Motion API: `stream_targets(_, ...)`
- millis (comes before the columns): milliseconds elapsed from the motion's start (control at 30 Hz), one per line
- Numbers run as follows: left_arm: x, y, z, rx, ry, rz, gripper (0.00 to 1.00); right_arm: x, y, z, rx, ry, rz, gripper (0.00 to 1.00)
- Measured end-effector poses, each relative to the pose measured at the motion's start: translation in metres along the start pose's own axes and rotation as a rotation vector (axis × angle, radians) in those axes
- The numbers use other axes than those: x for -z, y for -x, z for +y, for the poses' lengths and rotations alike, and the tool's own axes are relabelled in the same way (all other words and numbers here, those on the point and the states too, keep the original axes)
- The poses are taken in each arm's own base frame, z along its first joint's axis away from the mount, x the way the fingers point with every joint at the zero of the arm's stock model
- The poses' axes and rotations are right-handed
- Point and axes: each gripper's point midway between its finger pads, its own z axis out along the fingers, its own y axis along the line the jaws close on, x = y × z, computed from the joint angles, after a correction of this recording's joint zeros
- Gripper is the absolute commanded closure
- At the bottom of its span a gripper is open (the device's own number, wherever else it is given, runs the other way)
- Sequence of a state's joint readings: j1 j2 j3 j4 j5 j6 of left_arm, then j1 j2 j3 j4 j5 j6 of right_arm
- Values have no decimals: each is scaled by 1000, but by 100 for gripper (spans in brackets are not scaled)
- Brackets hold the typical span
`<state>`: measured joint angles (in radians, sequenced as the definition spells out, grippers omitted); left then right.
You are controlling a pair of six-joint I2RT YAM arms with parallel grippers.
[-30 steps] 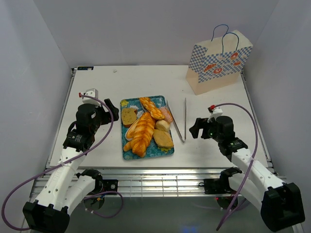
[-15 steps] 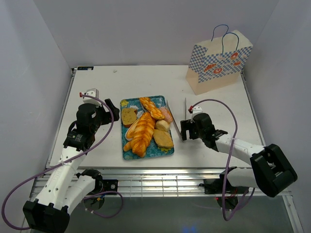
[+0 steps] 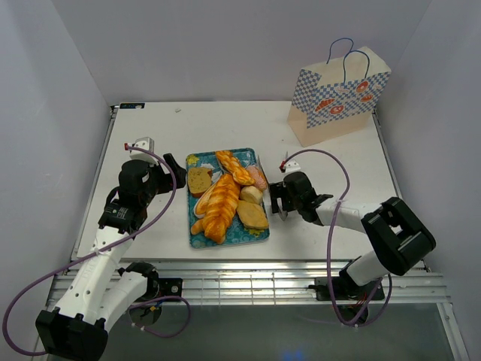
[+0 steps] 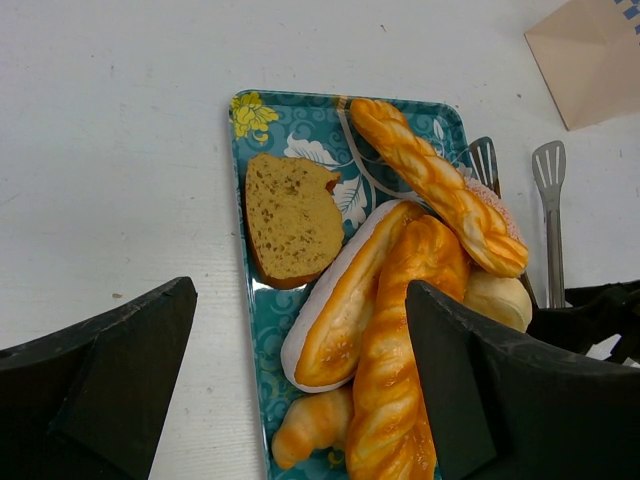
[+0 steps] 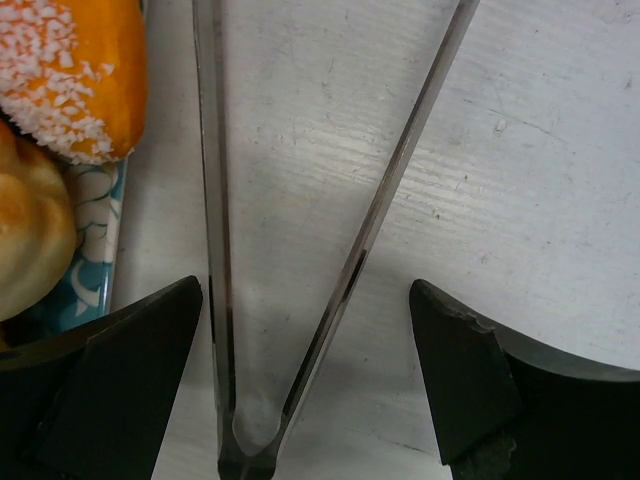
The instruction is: Place the fake bread into the paper bag
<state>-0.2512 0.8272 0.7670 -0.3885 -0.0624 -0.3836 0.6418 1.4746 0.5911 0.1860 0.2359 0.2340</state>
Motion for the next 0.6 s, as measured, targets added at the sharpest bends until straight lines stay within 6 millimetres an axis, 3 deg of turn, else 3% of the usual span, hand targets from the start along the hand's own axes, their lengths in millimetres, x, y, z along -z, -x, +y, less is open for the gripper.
stream_targets(267,0,-1,-3,3,-14,8,4,-23,16,3,-34,-83,-35,9)
stream_targets(467,0,-2,-3,2,-16,10,4,-34,28,3,-85,-116,-70,0)
stream_targets(600,-1,-2,-3,2,-18,11,4,-34,29,0,-116,-131,-92,13)
